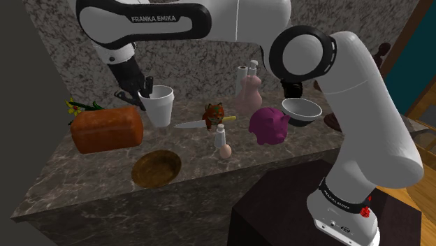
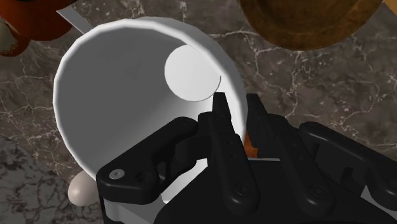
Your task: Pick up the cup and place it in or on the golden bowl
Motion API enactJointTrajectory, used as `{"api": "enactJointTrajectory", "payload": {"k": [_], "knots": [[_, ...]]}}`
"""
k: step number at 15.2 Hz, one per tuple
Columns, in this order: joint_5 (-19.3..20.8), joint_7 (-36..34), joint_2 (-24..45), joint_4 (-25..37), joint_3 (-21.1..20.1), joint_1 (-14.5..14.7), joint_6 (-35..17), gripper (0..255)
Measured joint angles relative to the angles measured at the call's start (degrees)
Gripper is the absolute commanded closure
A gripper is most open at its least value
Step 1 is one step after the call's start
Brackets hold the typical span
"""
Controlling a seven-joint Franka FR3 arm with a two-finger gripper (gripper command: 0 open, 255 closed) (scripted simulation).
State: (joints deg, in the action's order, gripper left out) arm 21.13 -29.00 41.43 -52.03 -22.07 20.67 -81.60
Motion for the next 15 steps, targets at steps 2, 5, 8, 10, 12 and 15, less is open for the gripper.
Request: {"api": "enactJointTrajectory", "payload": {"k": [2, 5, 8, 10, 12, 15], "knots": [[-0.49, -1.73, -1.94, -2.73, -0.63, 0.5, -0.5, 255], [-1.38, -5.25, -5.03, -6.9, -1.85, 1.99, -1.01, 255], [-2.0, -8.43, -6.73, -8.38, -2.84, 4.05, -0.34, 255], [-2.32, -10.35, -7.48, -8.78, -3.41, 5.42, 0.27, 255], [-2.83, -12.58, -8.68, -10.08, -4.13, 6.72, 0.45, 255], [-3.11, -13.8, -9.31, -11.45, -4.49, 7.23, -0.12, 255]]}}
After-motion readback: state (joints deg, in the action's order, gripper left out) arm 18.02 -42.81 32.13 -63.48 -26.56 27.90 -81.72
